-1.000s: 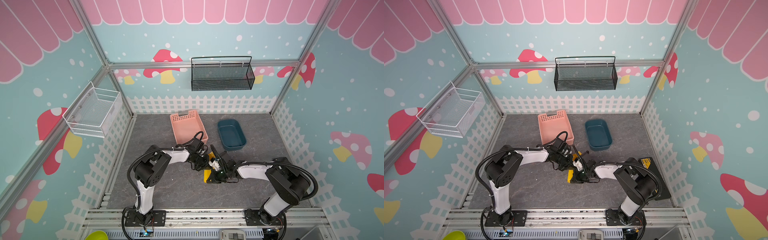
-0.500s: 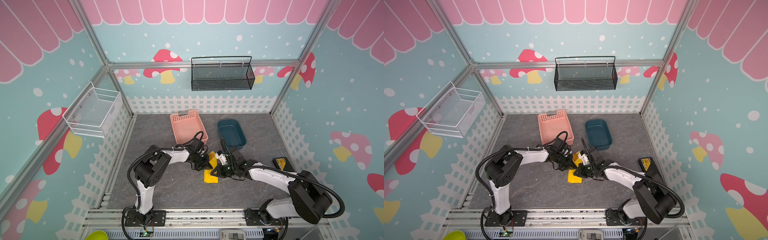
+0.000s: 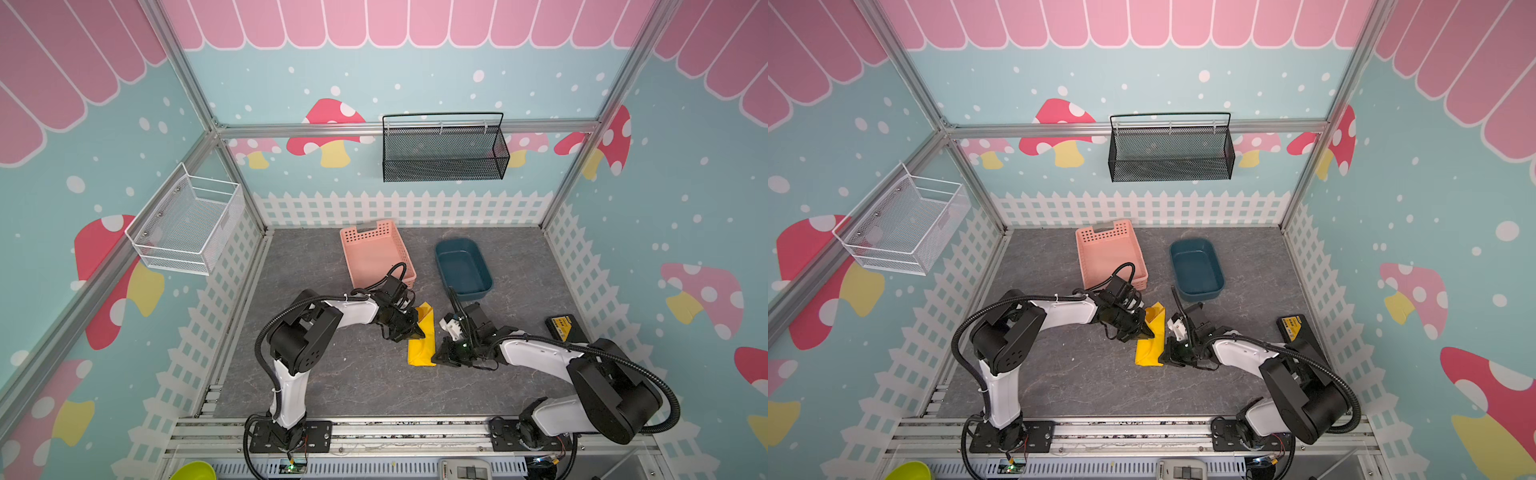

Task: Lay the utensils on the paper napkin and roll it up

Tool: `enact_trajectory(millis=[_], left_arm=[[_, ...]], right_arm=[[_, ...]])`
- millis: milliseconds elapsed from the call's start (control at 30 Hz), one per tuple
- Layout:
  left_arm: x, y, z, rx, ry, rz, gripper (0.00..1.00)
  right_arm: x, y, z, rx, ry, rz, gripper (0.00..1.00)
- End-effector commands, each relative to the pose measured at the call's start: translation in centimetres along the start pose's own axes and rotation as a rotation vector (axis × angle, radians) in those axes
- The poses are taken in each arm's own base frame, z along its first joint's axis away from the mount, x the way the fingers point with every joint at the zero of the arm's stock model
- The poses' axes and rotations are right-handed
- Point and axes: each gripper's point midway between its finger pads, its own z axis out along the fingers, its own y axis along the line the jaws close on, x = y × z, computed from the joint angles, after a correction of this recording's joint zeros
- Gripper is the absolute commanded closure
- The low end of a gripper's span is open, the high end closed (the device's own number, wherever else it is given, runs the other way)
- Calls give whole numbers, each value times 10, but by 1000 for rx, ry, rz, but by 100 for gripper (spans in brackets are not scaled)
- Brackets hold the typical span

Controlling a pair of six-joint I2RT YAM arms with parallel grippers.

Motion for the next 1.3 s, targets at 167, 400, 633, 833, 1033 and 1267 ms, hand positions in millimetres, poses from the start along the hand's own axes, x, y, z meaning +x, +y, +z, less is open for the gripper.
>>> enact_trajectory(millis=[167,400,633,833,1033,1267], left_arm=[[-2,7,1,-32,-7,-22,96],[3,-23,-7,-1,-7,26,96],[3,-45,6,20,18,47,96],[-2,-54,23,23,38,55,96],[-8,-53,36,28,47,37,96],[-12,-47,50,41,52,6,97]], right_arm=[[9,-24,11,62,41,25,100],[15,-32,13,82,52,31,100],[18,-34,14,78,54,38,100],[21,-35,14,71,48,44,100],[21,-35,11,69,31,50,100],[19,-34,8,72,11,50,100]])
